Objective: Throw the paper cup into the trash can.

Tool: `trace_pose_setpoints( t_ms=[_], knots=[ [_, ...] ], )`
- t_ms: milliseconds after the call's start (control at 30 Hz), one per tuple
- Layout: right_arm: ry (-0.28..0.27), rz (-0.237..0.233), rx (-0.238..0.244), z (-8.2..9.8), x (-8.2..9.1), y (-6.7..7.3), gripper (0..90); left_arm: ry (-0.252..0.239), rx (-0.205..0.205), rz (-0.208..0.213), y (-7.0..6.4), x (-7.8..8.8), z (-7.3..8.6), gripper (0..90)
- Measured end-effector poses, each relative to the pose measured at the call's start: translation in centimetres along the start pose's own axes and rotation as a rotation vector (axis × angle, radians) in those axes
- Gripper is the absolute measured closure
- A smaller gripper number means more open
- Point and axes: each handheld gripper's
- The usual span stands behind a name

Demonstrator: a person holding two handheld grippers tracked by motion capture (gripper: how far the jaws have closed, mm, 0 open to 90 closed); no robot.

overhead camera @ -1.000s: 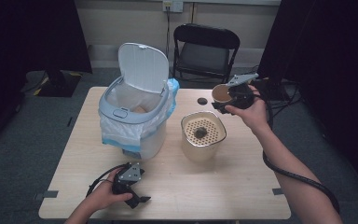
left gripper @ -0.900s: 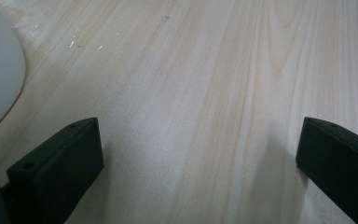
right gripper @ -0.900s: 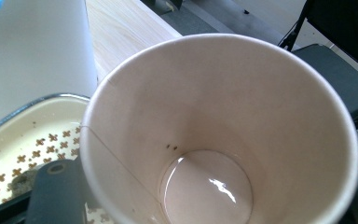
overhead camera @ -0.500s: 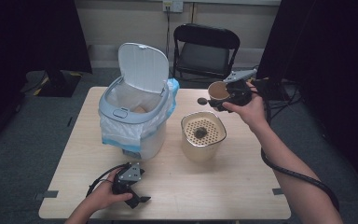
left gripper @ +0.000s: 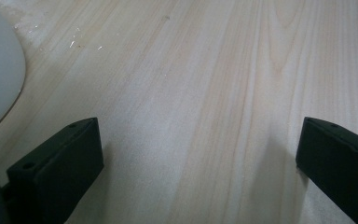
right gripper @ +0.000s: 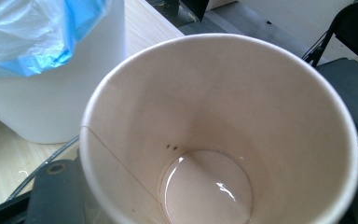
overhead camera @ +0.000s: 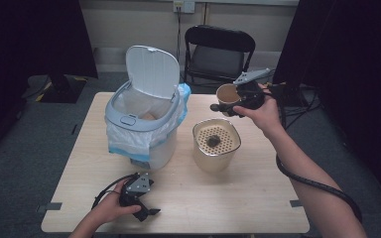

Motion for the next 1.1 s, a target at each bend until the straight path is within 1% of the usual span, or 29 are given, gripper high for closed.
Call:
trace_pose_setpoints(
  t_ms=[367,433,733,867,933,1100],
  knots=[
    [0.005,-0.041,0.019,-1.3,0.3,0.6,25.6,-0.001,0.001,0.0,0.0,0.0,0.0,0.0],
    [-0.004,-0.05,0.024,-1.6,0.5,0.7,25.6,-0.001,0.0,0.0,0.0,0.0,0.0,0.0],
    [0.002,-0.06,0.046,-2.9,1.3,1.3,25.5,0.0,-0.001,0.0,0.0,0.0,0.0,0.0],
    [-0.007,-0.072,0.051,-3.6,1.5,1.7,25.5,-0.001,-0.001,0.0,0.0,0.0,0.0,0.0],
    [-0.013,-0.079,0.053,-4.0,1.5,2.0,25.5,-0.001,-0.001,0.0,0.0,0.0,0.0,0.0],
    [-0.004,-0.09,0.067,-4.6,1.2,2.5,25.5,0.0,0.0,-0.001,0.0,0.0,0.0,0.0]
  ],
)
Point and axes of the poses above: each handheld gripper's, and its own axes: x roughly backward along the jaws, z roughly out of its underside, y roughly to its left, and after that the axes turned 8 degrees about y, right-handed
